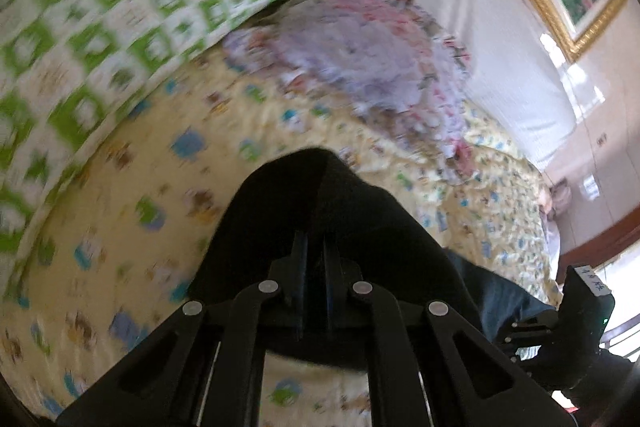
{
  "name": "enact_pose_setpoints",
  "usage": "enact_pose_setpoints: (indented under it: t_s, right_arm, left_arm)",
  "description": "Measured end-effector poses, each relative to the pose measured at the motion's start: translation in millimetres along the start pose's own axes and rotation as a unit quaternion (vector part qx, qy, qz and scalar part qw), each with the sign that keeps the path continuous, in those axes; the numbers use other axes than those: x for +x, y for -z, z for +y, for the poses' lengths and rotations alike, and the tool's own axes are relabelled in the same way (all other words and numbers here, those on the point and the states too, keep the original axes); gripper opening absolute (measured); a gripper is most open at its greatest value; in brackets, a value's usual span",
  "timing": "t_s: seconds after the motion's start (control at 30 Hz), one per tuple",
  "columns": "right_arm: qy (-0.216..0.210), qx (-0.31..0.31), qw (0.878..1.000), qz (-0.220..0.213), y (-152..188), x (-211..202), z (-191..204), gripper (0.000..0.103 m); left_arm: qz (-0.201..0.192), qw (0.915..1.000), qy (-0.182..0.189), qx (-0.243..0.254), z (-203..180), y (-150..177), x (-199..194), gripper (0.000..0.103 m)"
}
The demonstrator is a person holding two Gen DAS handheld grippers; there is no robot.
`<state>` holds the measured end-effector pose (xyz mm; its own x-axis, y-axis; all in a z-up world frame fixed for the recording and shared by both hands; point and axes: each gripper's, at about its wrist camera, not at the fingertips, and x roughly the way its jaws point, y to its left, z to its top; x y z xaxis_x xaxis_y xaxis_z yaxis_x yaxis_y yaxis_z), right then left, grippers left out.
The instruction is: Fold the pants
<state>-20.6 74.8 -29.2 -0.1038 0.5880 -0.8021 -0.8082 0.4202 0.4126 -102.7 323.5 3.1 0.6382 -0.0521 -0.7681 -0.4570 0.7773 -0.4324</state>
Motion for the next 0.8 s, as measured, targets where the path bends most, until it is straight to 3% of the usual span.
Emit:
enact_pose_setpoints:
  t_s: [0.33,0.5,0.57,0.6,0.67,0.73,0.8]
  right_arm:
    - [0.002,-0.001,0.999,0.041,6,31,-1,0.006]
    - [-0.007,0.035,0.998,0.048,6,31,-10,0.014]
    - [-0.015,0.043,0.998,0.044,5,25,-10,0.023]
    - [-0.016,0.047,0.998,0.036,4,19,-11,0.026]
    - [-0.020,0.055,0.998,0.021,2,11,-13,0.036]
    - [-0.021,0.065,0.998,0.003,-2,-2,-17,0.036]
    - [-0.018,0.073,0.997,-0.012,-6,-13,-22,0.036]
  left_arm:
    - [0.032,0.9967,-0.042,-0.063,53,37,18,0.005]
    - [0.022,0.9946,-0.052,-0.087,61,42,5,0.007]
    - [0.014,0.9935,-0.045,-0.103,61,41,-4,0.015]
    - [0.011,0.9929,-0.044,-0.110,60,40,-6,0.024]
    - [0.001,0.9928,-0.035,-0.115,55,37,-12,0.029]
    - [-0.002,0.9935,-0.025,-0.111,44,31,-14,0.032]
    - [0.005,0.9941,-0.032,-0.104,35,25,-10,0.047]
